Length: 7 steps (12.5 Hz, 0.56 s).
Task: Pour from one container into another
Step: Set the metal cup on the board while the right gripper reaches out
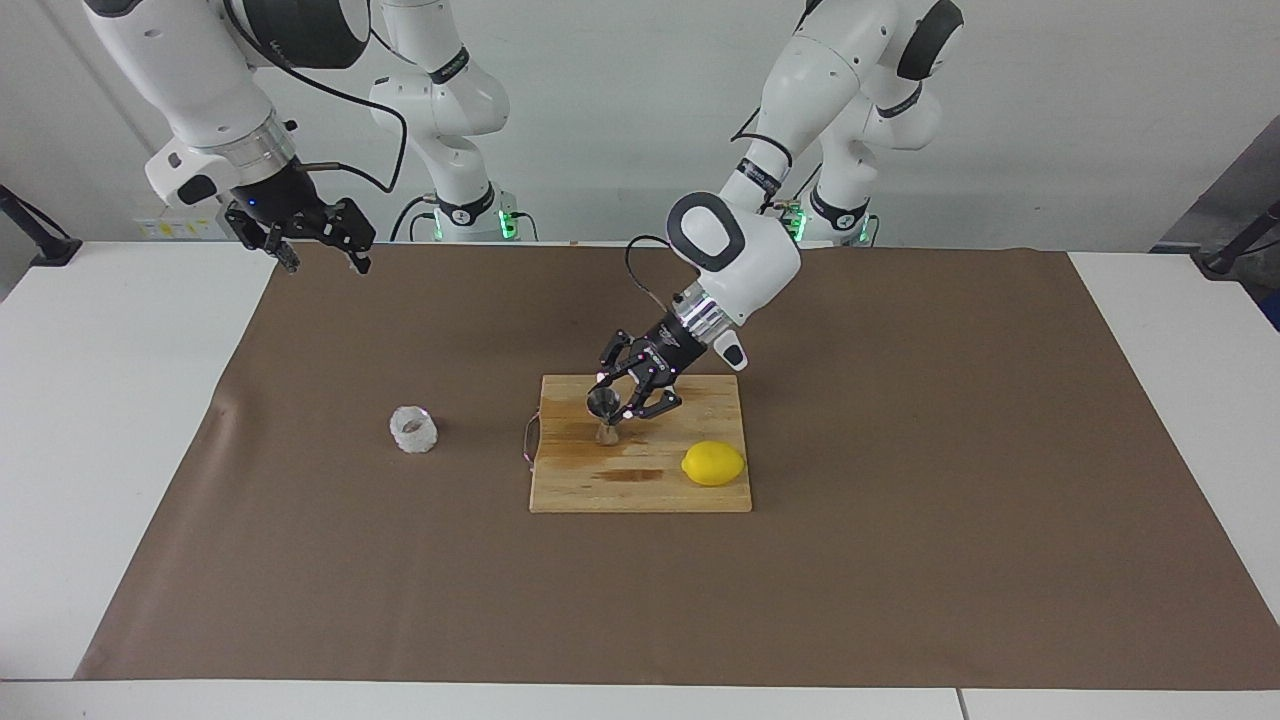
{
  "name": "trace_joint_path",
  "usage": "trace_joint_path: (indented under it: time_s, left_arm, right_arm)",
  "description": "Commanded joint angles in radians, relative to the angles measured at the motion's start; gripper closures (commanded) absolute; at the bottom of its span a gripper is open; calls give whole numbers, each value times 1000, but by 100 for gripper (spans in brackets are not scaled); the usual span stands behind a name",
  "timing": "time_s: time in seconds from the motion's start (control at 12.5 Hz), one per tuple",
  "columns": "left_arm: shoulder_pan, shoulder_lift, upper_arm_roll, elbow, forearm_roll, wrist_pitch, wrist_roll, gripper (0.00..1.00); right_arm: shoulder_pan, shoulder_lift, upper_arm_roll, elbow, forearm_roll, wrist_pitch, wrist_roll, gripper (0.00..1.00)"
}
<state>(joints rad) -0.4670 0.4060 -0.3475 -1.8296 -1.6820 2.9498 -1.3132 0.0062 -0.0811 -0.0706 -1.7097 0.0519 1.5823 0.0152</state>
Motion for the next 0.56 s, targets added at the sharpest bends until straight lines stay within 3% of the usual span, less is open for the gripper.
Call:
trace_joint_path:
  time_s: [0.0,0.16,0.24,0.48]
  left_arm:
    - [-15,10,5,13,-12,25,20,81]
    - [-15,10,5,7,-12,25,23,51]
    - [-15,10,5,6,-12,25,32,43]
    - [-13,10,5,3,-13,25,40,43]
  right_arm:
    - [-11,9,8,16,11,-15,5,0]
    - [-11,7,8,16,11,-15,5,0]
    - [-11,7,8,16,11,-15,5,0]
    - [-11,7,8,16,11,-15,5,0]
